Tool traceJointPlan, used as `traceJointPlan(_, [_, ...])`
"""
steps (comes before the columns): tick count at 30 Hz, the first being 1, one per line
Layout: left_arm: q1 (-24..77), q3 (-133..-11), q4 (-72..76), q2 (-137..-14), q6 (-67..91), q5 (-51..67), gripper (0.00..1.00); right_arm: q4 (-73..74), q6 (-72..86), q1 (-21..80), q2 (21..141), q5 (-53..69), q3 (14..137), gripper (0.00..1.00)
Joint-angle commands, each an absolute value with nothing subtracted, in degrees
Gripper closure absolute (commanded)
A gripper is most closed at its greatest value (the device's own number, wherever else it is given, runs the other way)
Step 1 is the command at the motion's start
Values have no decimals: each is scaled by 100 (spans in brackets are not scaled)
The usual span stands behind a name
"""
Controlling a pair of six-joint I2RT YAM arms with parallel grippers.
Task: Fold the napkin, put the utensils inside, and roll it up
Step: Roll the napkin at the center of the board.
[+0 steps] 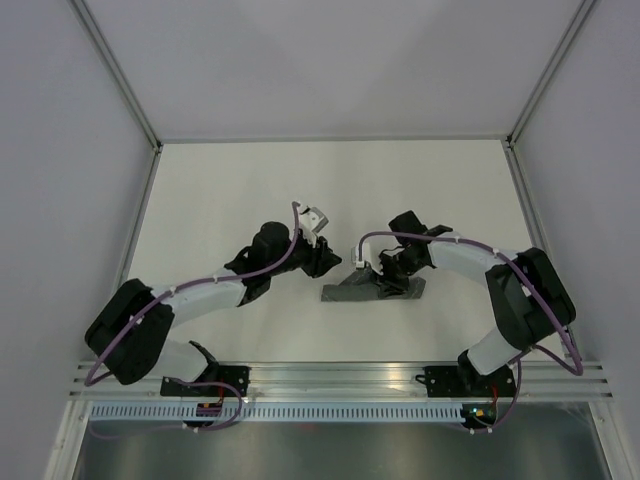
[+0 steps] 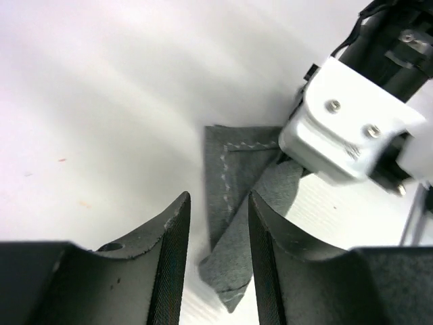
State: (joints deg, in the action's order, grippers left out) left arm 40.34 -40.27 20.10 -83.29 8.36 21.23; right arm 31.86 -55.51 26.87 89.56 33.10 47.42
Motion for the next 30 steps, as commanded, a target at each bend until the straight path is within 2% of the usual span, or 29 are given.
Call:
traceJointPlan(1, [4078,-3174,3760,-7595,1099,836,56,4139,-5915,2523,9587,3445,5069,85])
traceJointPlan(6, [4323,-2488,4332,-6724,1020,28,55,4763,-6099,2312,10282,3665,5606,85])
traceJointPlan(11, [5314,-2785,3781,-6723,-200,-649,54,5238,-6231,2224,10924,3753,6134,85])
traceJointPlan(20, [6283,-3663,3016,-7988,-1555,-1089,50,5669,-6117,2030,11707,3771,6846,85])
traceJointPlan(30, [6759,-4693,2215,-9561,-2539,-923,48,5748,-6012,1934,11997,3718,7040,83])
